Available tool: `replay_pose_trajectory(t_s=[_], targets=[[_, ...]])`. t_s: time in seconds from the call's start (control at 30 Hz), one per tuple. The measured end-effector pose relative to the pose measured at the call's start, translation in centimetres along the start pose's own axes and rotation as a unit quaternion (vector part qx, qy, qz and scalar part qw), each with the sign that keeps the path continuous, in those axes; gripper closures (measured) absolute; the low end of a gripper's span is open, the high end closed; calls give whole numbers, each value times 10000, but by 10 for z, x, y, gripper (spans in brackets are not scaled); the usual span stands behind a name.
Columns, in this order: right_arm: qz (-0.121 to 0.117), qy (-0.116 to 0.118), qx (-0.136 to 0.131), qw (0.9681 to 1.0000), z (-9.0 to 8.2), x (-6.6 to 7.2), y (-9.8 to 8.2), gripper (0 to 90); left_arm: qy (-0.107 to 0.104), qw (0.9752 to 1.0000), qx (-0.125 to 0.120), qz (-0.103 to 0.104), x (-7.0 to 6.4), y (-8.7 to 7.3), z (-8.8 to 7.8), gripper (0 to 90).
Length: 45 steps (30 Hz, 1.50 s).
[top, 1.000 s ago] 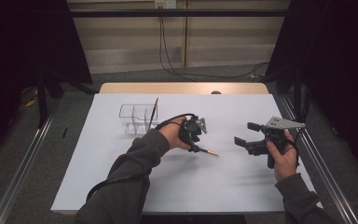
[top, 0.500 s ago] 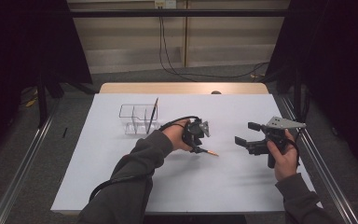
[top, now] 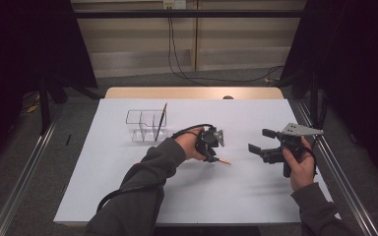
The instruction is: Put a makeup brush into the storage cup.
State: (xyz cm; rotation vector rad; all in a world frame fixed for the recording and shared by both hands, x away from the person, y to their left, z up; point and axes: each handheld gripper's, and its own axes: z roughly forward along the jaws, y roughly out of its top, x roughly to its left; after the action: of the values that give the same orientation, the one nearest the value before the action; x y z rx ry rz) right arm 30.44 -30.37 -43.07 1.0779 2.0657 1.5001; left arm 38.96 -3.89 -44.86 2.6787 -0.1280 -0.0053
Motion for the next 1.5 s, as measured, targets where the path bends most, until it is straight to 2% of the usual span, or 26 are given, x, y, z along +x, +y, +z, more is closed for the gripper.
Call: replay_pose_trajectory(t_s=[0.03, 0.1, 0.17, 0.2, 0.37, 0.47, 0.53, 0.6, 0.73, 0.87, 0.9, 0.97, 1.0, 1.07, 1.1, 1.17, 1.23, 1.27, 1.3, 1.33, 1.4, 1.47, 1.5], targets=[[2, 3, -5, 10000, 0, 0, 0, 85, -44, 10000, -42, -54, 0, 0, 1, 730], [6, -2, -8, 10000, 0, 0, 0, 85, -87, 9999, 69, 64, 1, 2, 1, 739], [19, -5, -15, 10000, 0, 0, 0, 86, -92, 9999, 46, -11, -1, 2, 3, 752], [19, -2, -12, 10000, 0, 0, 0, 85, -112, 9999, 95, 48, -1, 2, 3, 755], [-1, 6, -17, 10000, 0, 0, 0, 85, -223, 9997, 99, -35, -2, 2, 5, 788], [-4, 15, -28, 10000, -1, 0, 0, 85, -321, 9993, 197, 24, -3, 1, 6, 816], [-4, 2, -28, 10000, -1, 0, 1, 85, -286, 9995, 137, -95, -4, 1, 7, 827], [23, -15, -27, 10000, -1, 0, 0, 85, -355, 9992, 190, -69, -4, 1, 7, 836], [-4, 1, -33, 10000, 0, 0, 1, 85, -340, 9993, 156, -72, -5, 1, 6, 838], [-10, -3, -30, 10000, 0, 0, 1, 85, -218, 9997, 52, -56, -3, 5, 1, 806], [-7, 6, -33, 10000, -1, 0, 1, 85, -215, 9996, -37, -173, -4, 5, 2, 804], [-16, 4, -44, 10000, -1, 0, 1, 85, -131, 9998, -89, -124, -4, 7, 1, 786], [-9, 6, -30, 10000, -1, 0, 1, 85, -47, 10000, -37, 45, -2, 8, 1, 773], [18, -13, -28, 10000, -1, 0, 0, 85, -74, 10000, -12, 42, -2, 9, 2, 756], [10, -7, -23, 10000, -1, 0, 0, 85, -18, 10000, -51, 58, -2, 9, 4, 743], [4, -1, -20, 10000, -1, 0, 0, 85, -36, 9999, 12, 127, -1, 9, 6, 729], [1, -6, -24, 10000, -1, 0, 0, 85, -27, 10000, -2, 80, -3, 10, 10, 728], [-5, 10, -23, 10000, -1, 0, 0, 85, -40, 9999, 78, 97, -3, 10, 11, 725], [0, 0, -29, 10000, -1, 0, 0, 85, -119, 9998, 96, 152, -3, 10, 12, 720], [-7, -5, -28, 10000, -1, 0, 0, 85, -114, 9999, -19, 18, -5, 10, 14, 711], [16, -13, -27, 10000, -2, 0, 0, 85, -122, 9999, -7, 8, -5, 10, 14, 712], [14, -16, -29, 10000, -2, 0, 0, 85, -147, 9999, 26, 48, -3, 10, 13, 720], [7, -11, -29, 10000, -1, 0, 0, 85, -176, 9996, 123, 176, -1, 10, 12, 726]])
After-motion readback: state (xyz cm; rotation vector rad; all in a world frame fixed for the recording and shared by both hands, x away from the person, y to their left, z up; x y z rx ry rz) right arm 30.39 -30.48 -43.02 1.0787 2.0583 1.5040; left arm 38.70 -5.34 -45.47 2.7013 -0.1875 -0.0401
